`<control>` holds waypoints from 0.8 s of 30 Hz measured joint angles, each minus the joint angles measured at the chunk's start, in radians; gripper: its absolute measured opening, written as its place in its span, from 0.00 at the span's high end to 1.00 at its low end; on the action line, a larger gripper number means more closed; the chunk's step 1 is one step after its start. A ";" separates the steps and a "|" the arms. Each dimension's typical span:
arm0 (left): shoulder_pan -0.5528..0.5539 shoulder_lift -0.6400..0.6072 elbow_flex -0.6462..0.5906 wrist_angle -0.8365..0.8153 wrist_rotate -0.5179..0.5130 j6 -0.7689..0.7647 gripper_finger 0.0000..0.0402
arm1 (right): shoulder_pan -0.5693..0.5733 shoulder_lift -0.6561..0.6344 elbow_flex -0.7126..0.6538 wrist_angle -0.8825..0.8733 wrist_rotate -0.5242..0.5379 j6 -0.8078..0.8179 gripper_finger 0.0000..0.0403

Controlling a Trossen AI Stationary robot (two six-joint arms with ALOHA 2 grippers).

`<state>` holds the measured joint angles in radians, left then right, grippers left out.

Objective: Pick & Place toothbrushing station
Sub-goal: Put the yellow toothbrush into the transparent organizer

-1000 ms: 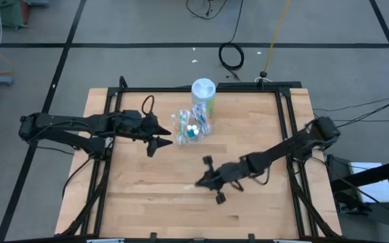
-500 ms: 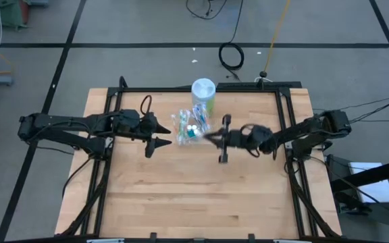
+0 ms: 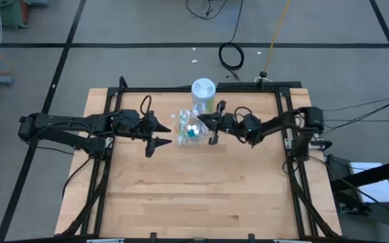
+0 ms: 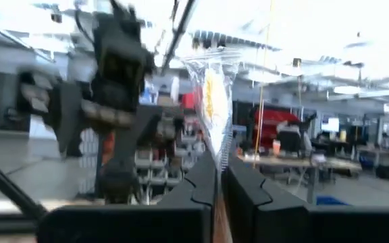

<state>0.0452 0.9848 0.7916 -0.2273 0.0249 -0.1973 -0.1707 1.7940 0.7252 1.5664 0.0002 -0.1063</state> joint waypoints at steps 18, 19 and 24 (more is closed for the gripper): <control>0.000 0.000 0.000 -0.010 -0.009 0.020 0.42 | 0.023 0.270 0.159 0.001 0.292 -0.069 0.99; 0.000 0.000 0.000 -0.010 -0.009 0.020 0.42 | 0.032 0.270 0.157 0.001 0.294 -0.094 0.99; -0.001 0.000 0.000 -0.012 -0.009 0.013 0.42 | 0.092 0.254 0.152 0.001 0.467 -0.204 0.99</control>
<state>0.0441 0.9848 0.7914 -0.2390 0.0155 -0.1841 -0.0784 2.0479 0.8772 1.5673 0.4674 -0.3101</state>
